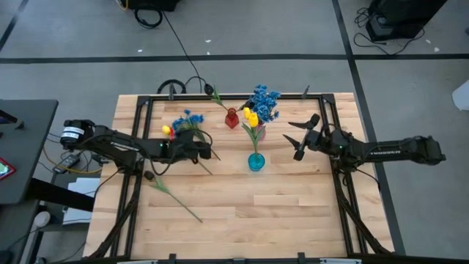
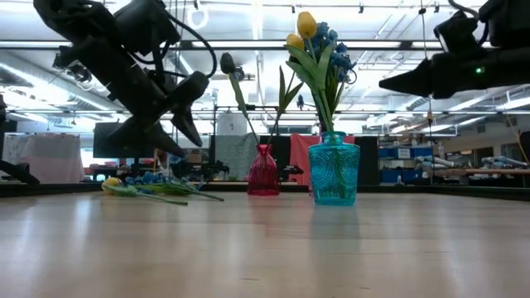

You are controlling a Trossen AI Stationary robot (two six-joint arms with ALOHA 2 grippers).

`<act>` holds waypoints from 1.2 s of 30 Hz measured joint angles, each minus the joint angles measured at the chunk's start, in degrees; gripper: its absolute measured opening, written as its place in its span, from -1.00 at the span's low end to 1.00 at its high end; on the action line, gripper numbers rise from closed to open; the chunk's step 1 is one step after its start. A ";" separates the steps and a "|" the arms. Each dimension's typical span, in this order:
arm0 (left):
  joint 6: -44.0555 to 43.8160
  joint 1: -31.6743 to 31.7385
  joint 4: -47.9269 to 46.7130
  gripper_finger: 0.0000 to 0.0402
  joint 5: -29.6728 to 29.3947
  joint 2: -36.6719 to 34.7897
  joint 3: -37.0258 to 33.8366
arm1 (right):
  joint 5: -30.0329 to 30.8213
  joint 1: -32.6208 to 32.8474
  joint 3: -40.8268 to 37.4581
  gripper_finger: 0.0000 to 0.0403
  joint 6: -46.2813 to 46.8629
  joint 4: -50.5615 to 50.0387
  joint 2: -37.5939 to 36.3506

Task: Sort flowers into vase by color
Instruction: Put the yellow flower into the blue vase

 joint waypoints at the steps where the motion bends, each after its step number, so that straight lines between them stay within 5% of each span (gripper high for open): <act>1: -0.84 -0.26 -0.02 -0.05 0.17 0.00 0.00 | -0.69 -0.43 0.00 0.25 0.15 -0.41 0.00; 9: 3.92 -2.51 -1.19 -0.18 5.36 -0.02 5.45 | -6.39 -3.33 -0.46 0.25 1.03 -0.50 0.09; 14: 13.43 -3.08 -1.16 -0.20 19.83 -0.04 7.72 | -6.51 -5.30 -2.42 0.25 0.89 2.95 0.11; 19: 14.10 -4.89 -4.35 -0.20 40.23 -0.07 7.72 | -10.06 -6.63 -3.67 0.25 1.49 7.80 0.11; 22: 12.70 -7.25 -11.06 -0.20 43.47 -0.07 7.70 | -12.34 -6.76 -3.67 0.25 2.71 8.13 0.11; 26: 7.65 -9.60 -20.15 -0.20 31.48 -0.07 7.67 | -13.84 -6.75 -3.67 0.25 6.20 8.24 0.11; 31: -11.42 -12.47 -30.58 -0.20 11.04 -0.07 7.65 | -10.76 -6.04 -3.48 0.25 6.41 8.17 0.11; 36: -26.75 -12.15 -35.68 -0.20 4.63 -0.07 7.63 | -8.44 -5.23 0.79 0.25 3.45 8.23 0.11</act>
